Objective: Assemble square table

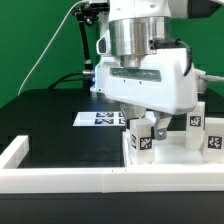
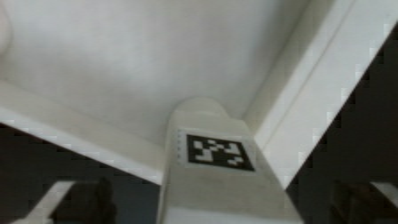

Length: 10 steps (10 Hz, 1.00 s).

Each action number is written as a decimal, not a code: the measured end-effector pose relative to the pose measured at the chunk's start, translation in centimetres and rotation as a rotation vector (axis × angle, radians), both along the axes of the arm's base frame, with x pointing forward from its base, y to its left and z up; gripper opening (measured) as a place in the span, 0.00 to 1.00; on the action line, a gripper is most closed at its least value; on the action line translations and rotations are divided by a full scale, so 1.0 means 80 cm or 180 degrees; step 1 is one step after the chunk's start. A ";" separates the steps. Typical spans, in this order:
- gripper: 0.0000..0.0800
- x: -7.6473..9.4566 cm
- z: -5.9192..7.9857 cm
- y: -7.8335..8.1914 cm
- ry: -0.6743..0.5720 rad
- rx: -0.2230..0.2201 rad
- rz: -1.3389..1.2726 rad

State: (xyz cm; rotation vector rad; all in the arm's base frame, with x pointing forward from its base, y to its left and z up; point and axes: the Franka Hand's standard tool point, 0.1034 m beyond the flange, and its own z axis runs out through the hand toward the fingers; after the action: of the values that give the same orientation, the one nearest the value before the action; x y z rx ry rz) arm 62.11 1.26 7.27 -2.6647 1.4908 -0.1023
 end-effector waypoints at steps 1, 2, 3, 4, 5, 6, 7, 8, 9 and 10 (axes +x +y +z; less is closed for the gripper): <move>0.80 0.001 0.001 0.001 -0.0028 -0.0048 0.0505; 0.81 0.001 0.002 0.000 -0.0047 -0.0081 0.0831; 0.81 0.001 0.003 0.000 -0.0067 -0.0129 0.1285; 0.81 0.001 0.002 0.000 -0.0086 -0.0175 0.1746; 0.81 0.001 0.002 -0.001 -0.0108 -0.0228 0.2245; 0.81 0.001 0.002 -0.001 -0.0119 -0.0254 0.2499; 0.81 0.001 0.002 0.001 -0.0124 -0.0278 0.2704; 0.81 0.001 0.002 0.002 -0.0131 -0.0330 0.3036; 0.81 0.001 0.002 -0.002 -0.0136 -0.0348 0.3195; 0.81 0.001 0.003 -0.003 -0.0135 -0.0385 0.3407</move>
Offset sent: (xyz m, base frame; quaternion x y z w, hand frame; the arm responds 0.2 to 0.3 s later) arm -0.0063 0.0168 0.0004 0.0378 -0.0220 -0.3054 0.9512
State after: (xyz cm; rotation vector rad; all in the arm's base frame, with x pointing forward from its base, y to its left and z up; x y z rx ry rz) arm 62.19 1.01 7.48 -3.1084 -0.0888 -0.1629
